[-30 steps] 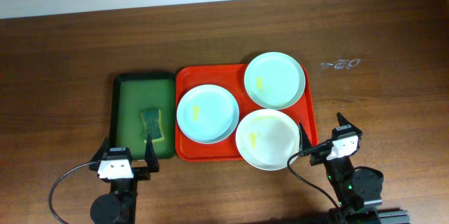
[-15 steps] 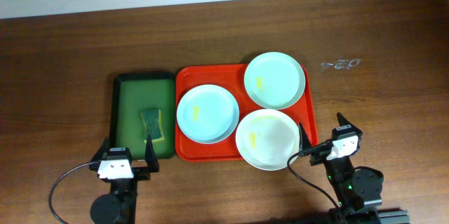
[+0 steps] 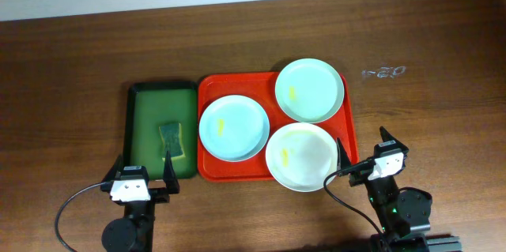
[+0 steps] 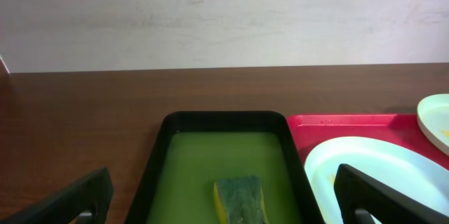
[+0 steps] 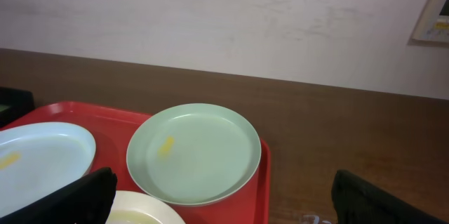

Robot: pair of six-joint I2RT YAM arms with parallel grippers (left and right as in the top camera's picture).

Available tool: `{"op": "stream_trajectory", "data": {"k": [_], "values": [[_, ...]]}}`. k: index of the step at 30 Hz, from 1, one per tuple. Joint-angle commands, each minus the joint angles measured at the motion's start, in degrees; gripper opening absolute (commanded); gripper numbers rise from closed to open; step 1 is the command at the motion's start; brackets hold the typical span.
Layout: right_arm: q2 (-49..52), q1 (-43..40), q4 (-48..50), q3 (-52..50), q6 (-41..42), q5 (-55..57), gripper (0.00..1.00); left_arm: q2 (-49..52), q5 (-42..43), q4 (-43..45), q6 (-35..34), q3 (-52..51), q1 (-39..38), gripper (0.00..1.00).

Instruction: Clean dirty plates on tray and stack at the side

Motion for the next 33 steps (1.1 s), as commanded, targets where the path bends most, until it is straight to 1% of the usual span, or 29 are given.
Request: {"op": "stream_trajectory", "data": {"k": [1,5,6,7,8,9,11,13,14,16,18,20,21,23,24,25,26,27,29,31,32,33], "values": [[-0.37,0.33,-0.37,-0.31,0.48,0.94,0.98,-0.55,1.11,-0.13,0.87,-0.17,-0.22,0.99],[-0.37,0.33,-0.39,-0.31,0.63,0.85,0.98,-0.55,1.14,-0.07,0.85,-0.17,-0.22,0.99],[-0.37,0.33,-0.07,-0.31,0.72,-0.61,0.98,-0.55,2.47,0.90,-2.21,-0.13,-0.22,0.99],[-0.37,0.33,0.00,0.11,0.72,-1.09,0.98,-0.55,5.60,2.34,-4.52,0.92,-0.22,0.99],[-0.37,0.33,-1.53,1.70,0.74,-1.81,0.98,-0.55,6.51,1.99,-4.52,3.96,-0.22,0.99],[-0.37,0.33,-3.34,4.37,2.51,-1.90,0.98,-0.52,6.49,-0.63,-4.50,8.76,-0.22,0.99],[0.02,0.33,-6.16,9.99,4.37,-1.90,0.98,1.44,6.47,-9.70,-3.23,22.29,-0.22,0.99],[2.12,0.33,-9.01,16.83,4.37,-1.90,0.98,6.47,6.47,-16.11,-1.22,34.69,-0.22,0.99],[5.73,0.33,-12.50,23.32,4.35,-1.88,0.98,10.67,6.51,-20.24,-1.22,42.29,-0.22,0.99],[13.20,0.33,-18.27,33.11,4.35,-1.92,0.98,19.67,7.17,-28.04,-1.22,56.04,-0.22,0.99],[22.34,0.33,-25.24,44.00,4.35,-1.95,0.98,27.61,7.98,-35.58,-0.37,66.71,-0.22,0.99],[35.82,0.33,-36.11,58.29,4.35,-1.95,0.98,39.10,7.98,-46.23,-0.37,79.76,-0.22,0.99],[40.89,0.33,-40.44,63.23,4.35,-2.03,0.98,44.04,8.00,-50.27,-0.37,84.46,-0.22,0.99],[53.57,0.33,-50.90,74.36,4.35,-5.86,0.98,53.29,8.02,-59.19,-0.39,92.28,-0.22,0.99],[59.30,0.33,-54.71,78.25,4.35,-8.11,0.98,59.93,8.02,-66.51,-0.39,96.63,-0.22,0.99],[63.01,0.33,-56.74,80.35,4.35,-9.70,0.98,62.60,8.00,-69.44,-0.39,97.85,-0.22,0.99],[69.35,0.37,-58.73,82.53,4.35,-13.22,0.98,67.23,8.00,-72.94,-0.42,98.51,-0.22,0.99],[72.63,0.37,-58.71,82.58,4.35,-15.91,0.98,70.75,8.59,-74.42,-0.44,98.51,-0.22,0.99],[79.87,0.37,-58.01,82.60,4.33,-18.82,0.99,77.75,14.58,-77.42,-0.42,98.51,-0.22,0.99],[83.71,0.37,-58.03,82.58,4.33,-21.07,0.99,82.79,15.69,-77.44,-0.42,98.51,-0.22,0.99],[85.33,0.44,-57.33,82.58,4.33,-22.73,0.83,85.11,15.67,-77.48,-0.44,98.51,-0.22,0.98],[86.66,0.76,-56.00,82.55,4.33,-22.71,0.72,88.30,15.67,-77.68,-0.44,98.49,-0.24,0.84]]}}
